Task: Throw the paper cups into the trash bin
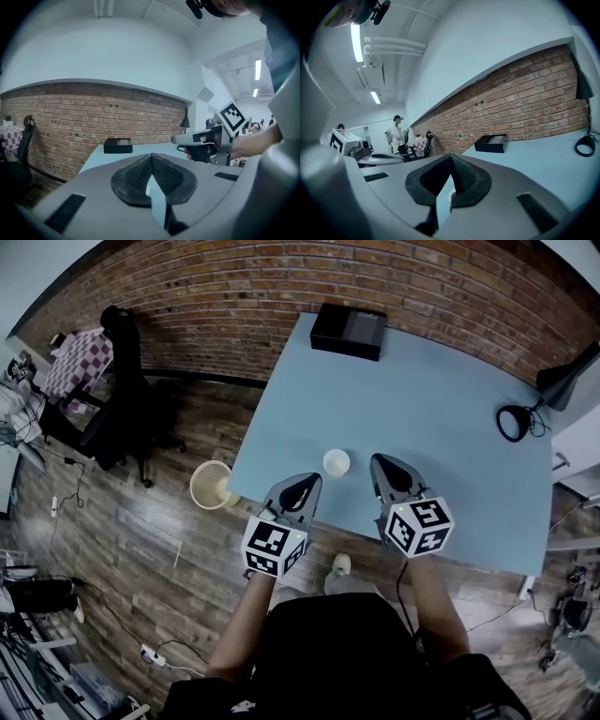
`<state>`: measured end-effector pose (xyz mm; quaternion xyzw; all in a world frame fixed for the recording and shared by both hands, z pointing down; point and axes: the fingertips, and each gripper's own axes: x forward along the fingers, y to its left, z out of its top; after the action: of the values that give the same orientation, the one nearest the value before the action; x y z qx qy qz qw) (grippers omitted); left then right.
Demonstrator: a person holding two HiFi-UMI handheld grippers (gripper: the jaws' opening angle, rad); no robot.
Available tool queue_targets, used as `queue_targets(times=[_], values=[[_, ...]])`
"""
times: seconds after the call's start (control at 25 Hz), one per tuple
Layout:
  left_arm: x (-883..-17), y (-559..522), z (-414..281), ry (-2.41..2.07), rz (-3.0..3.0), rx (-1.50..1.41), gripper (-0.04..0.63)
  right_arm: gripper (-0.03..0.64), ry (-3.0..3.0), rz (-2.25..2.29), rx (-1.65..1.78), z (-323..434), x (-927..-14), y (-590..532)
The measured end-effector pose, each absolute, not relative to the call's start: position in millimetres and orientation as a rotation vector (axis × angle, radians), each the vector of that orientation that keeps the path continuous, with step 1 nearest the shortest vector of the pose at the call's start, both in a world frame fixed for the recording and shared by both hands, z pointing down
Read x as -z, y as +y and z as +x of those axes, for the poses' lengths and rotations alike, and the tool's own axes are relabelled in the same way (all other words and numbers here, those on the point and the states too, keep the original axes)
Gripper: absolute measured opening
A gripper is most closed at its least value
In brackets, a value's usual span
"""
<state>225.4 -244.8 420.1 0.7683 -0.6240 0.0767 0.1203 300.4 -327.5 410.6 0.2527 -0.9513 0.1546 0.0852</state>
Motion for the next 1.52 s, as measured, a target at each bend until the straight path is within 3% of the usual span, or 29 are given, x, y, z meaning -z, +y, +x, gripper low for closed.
queue_targets(times=[0.88,1.52], values=[[-487.1,-299.2,206.7,-1.410,2.480,-0.506,0.002,0.005,-2.668,1.048,-0.517,304.7,-439.0,-354.0],[-586.1,-307.7,238.5,-0.780,2.746,-0.948,0.222,0.004,-2.428,1.467,-0.632,331.0,-472.8,-364.1]])
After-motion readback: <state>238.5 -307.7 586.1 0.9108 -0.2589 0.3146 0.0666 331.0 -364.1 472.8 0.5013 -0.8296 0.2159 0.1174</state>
